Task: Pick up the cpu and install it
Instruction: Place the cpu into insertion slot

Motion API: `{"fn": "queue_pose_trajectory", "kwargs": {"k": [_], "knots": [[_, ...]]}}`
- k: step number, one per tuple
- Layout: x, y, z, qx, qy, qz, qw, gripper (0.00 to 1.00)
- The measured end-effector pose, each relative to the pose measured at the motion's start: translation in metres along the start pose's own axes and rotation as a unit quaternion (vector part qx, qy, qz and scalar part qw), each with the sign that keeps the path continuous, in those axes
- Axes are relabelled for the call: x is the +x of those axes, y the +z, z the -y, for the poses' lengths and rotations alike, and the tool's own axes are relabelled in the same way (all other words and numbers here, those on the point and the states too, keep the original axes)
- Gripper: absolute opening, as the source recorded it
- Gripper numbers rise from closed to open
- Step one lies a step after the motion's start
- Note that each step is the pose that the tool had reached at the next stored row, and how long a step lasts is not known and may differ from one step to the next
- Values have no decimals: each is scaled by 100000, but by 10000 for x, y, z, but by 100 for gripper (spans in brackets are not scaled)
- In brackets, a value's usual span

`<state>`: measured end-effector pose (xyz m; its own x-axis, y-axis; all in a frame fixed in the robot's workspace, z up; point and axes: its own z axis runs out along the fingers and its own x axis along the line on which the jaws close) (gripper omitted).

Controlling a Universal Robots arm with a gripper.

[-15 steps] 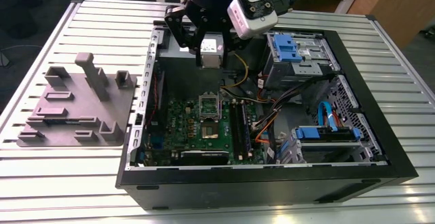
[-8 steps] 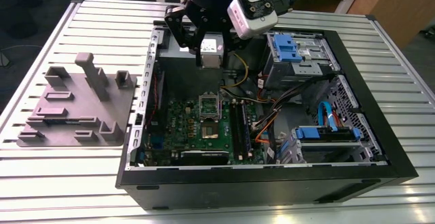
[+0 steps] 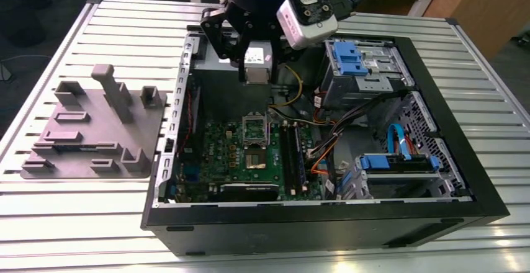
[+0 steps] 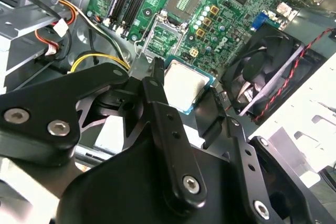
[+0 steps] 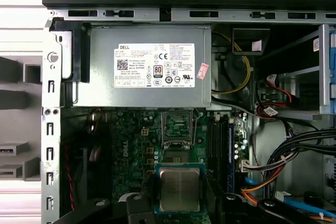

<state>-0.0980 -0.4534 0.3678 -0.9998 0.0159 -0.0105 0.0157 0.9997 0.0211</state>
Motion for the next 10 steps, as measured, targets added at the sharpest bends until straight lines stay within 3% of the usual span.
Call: {"fn": "queue_pose_trajectory", "kwargs": {"k": [6,10], "knots": [[-1,77,100,19,10,-1,100000,47],[-15,145,107,22,880,40,99996,47]]}}
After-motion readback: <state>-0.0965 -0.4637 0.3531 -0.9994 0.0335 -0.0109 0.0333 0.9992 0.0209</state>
